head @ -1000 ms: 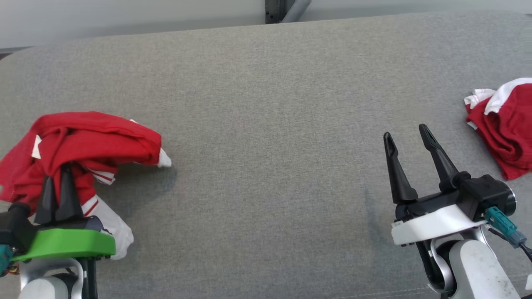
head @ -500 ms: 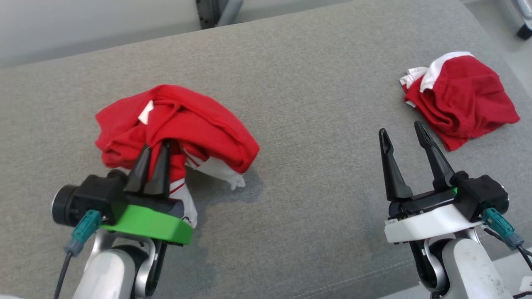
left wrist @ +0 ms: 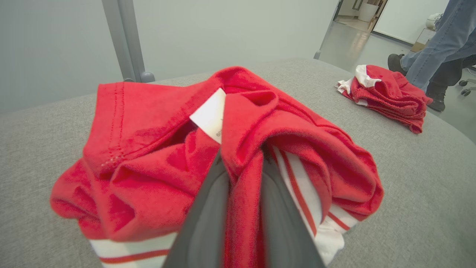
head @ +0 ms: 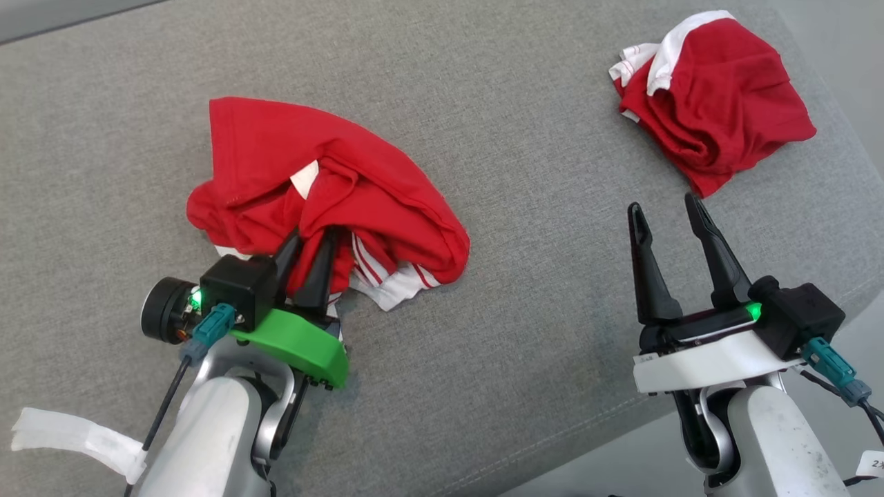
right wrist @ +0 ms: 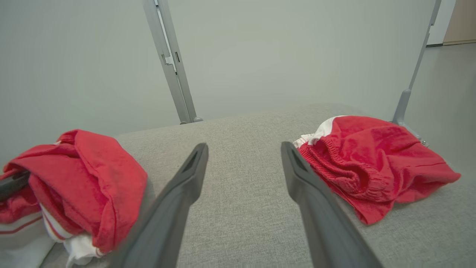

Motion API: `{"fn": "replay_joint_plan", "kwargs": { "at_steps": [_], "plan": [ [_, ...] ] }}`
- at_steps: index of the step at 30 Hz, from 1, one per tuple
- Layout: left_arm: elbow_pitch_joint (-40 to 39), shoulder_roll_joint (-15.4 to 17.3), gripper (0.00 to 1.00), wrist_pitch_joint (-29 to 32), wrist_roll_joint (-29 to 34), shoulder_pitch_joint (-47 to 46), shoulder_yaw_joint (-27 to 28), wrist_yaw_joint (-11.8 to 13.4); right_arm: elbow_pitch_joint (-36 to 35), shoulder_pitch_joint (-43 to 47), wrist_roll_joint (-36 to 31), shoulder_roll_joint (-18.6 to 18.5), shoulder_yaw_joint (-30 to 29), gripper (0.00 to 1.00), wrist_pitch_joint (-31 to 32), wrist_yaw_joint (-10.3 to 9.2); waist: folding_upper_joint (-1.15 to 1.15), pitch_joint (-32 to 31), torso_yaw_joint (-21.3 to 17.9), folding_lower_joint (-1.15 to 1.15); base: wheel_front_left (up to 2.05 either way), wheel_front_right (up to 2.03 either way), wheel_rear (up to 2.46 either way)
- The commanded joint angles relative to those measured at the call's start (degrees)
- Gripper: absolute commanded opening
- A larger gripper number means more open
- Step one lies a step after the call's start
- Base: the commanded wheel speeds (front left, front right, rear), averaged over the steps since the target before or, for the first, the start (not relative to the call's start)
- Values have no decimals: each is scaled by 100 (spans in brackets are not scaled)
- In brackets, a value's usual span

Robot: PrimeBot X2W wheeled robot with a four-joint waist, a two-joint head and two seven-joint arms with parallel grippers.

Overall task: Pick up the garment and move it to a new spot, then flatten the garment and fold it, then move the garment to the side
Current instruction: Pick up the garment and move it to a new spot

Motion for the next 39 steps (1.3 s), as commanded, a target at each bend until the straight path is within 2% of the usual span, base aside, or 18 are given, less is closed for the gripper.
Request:
{"fn": "replay_joint_plan", "kwargs": {
  "at_steps": [1,8,14,21,26,31,39],
  "plan": [
    [44,20,100,-103,-3,-126,-16,-42,31,-82,20,7,-12,100,-49,-6,0,201,-92,0,0,0,0],
    [-5,-13,100,-405,-256,68,35,-139,84,-140,-105,4,-42,100,-46,-6,0,-5,287,0,0,0,0],
    [-305,140,100,-507,-440,472,334,59,128,-63,-240,2,-119,100,-46,-6,0,-332,682,0,0,0,0],
    [-631,314,100,-530,-581,860,548,173,156,28,-348,1,-194,100,-26,-6,0,-596,1016,0,0,0,0],
    [-930,338,100,-728,-726,1089,856,376,98,145,-416,-15,-300,100,48,-6,0,-814,1221,0,0,0,0],
    [-1074,449,100,-895,-782,1257,1155,507,66,275,-465,-76,-339,100,142,-6,0,-1057,1354,0,0,0,0],
    [-1196,627,100,-960,-779,1638,1255,526,12,526,-465,-178,-317,100,321,-6,0,-1431,1399,0,0,0,0]
  ]
}}
